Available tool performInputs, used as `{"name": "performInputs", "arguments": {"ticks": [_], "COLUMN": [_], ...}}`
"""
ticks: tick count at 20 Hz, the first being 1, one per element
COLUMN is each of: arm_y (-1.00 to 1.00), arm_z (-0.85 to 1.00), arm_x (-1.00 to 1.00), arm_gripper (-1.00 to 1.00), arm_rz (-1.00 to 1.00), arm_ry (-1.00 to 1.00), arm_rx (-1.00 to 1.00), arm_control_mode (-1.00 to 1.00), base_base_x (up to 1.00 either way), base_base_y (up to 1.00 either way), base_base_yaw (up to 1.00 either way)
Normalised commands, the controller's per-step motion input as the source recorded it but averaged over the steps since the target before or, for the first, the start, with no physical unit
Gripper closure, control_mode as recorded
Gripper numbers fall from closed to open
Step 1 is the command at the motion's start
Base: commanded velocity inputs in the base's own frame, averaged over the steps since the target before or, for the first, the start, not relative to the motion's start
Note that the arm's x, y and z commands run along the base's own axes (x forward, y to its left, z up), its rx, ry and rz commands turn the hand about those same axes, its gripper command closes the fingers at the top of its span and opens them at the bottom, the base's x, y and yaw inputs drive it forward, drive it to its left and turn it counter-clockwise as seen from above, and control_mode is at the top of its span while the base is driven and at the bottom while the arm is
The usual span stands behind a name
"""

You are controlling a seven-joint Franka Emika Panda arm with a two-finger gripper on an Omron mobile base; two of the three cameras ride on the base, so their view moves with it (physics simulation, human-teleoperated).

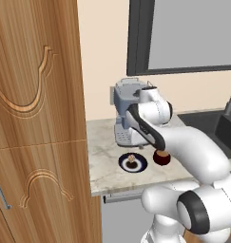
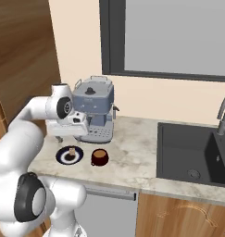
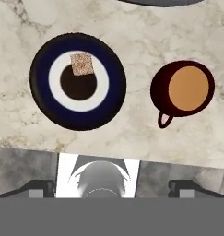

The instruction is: Take a sugar cube from the saucer and place it inside the coffee. Then, grab milk from the fridge and place it next to the coffee on the counter to sweeten the coffee.

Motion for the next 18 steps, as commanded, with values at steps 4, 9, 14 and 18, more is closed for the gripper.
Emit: {"name": "performInputs", "arguments": {"ticks": [4, 9, 14, 18], "arm_y": [0.34, 0.21, 0.02, 0.04], "arm_z": [-0.56, -0.62, -0.45, -0.32], "arm_x": [0.18, 0.30, 0.32, 0.24], "arm_gripper": [-1.00, -1.00, -1.00, -1.00], "arm_rz": [0.20, 0.19, 0.16, 0.06], "arm_ry": [0.00, 0.00, -0.01, 0.00], "arm_rx": [0.04, 0.10, 0.09, 0.02], "arm_control_mode": [-1.00, -1.00, -1.00, -1.00], "base_base_x": [0.00, 0.00, 0.00, 0.00], "base_base_y": [0.00, 0.00, 0.00, 0.00], "base_base_yaw": [0.00, 0.00, 0.00, 0.00]}}
